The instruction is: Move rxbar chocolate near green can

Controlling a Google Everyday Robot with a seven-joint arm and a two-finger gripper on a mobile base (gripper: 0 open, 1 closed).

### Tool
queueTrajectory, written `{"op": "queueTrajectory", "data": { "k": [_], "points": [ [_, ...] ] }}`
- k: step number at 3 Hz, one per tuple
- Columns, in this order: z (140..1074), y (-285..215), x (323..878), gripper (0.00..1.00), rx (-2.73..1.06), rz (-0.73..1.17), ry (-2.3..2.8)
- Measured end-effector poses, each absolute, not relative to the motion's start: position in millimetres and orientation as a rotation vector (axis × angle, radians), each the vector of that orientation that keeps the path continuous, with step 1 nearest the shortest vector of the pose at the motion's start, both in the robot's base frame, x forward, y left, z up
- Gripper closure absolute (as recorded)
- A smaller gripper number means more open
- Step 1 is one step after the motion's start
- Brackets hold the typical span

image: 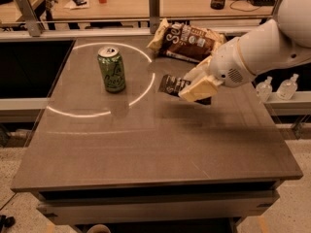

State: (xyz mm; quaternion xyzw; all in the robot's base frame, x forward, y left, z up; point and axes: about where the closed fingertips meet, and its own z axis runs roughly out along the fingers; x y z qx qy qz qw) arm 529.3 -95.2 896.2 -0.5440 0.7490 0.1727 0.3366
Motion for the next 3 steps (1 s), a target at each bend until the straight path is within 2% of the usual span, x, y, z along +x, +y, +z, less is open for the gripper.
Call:
{"op": "queueTrajectory", "data": {
  "k": [3],
  "points": [
    [904.3,-6.4,566.5,1.0,-1.439,0.544,1.865]
  ]
}}
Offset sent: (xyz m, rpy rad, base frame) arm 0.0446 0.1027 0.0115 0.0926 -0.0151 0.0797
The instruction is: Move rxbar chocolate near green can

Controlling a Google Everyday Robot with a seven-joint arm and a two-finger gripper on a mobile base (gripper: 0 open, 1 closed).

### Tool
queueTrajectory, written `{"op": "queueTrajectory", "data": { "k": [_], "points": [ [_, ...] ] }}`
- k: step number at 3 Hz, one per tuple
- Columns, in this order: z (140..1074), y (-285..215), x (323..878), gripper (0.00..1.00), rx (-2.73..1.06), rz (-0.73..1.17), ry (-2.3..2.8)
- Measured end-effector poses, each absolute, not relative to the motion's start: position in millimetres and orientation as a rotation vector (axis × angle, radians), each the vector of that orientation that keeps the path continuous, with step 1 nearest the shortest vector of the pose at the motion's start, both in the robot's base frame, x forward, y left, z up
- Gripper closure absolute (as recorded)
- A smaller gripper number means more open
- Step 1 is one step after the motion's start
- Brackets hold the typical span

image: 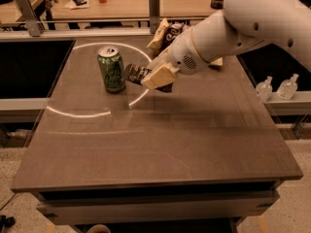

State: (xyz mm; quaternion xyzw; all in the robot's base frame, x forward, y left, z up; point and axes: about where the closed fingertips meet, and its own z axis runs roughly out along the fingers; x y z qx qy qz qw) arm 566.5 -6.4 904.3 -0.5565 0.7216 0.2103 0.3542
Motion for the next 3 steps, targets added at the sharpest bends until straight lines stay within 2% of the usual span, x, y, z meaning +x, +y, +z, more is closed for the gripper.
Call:
{"op": "queueTrajectory", "data": {
  "k": [2,3],
  "points": [
    [894.9,23.8,577.0,1.0,-1.482,0.583,1.845],
    [894.7,25.1,576.1,0.82,-1.485,0.584,1.843]
  ]
}}
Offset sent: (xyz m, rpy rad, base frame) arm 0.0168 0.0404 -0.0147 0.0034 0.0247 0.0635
